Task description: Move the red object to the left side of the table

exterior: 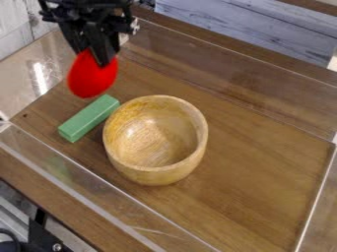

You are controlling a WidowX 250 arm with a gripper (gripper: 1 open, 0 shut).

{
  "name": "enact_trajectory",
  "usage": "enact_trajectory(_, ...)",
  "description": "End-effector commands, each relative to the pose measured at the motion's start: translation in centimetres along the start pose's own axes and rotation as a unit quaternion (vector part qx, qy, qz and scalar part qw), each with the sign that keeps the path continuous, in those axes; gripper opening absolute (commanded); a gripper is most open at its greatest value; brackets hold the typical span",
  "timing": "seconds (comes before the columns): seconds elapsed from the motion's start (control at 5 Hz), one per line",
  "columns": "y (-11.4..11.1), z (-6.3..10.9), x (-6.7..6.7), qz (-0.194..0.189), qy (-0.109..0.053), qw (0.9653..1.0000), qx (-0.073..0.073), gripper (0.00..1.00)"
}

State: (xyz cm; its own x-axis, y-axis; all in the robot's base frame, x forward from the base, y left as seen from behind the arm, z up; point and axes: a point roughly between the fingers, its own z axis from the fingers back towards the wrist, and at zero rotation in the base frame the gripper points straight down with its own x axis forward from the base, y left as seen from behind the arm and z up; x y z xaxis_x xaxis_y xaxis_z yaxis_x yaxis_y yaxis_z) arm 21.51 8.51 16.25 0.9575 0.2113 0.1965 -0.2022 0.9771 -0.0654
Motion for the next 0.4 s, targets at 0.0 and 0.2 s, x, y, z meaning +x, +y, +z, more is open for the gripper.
enact_trajectory(0.0, 1.9, 0.4, 1.7, 0.013, -0.020, 0.9995, 0.019, 0.00)
enact_trajectory(0.2, 3.6, -0.3, 2.8, 0.030, -0.019, 0.9989, 0.030, 0.00)
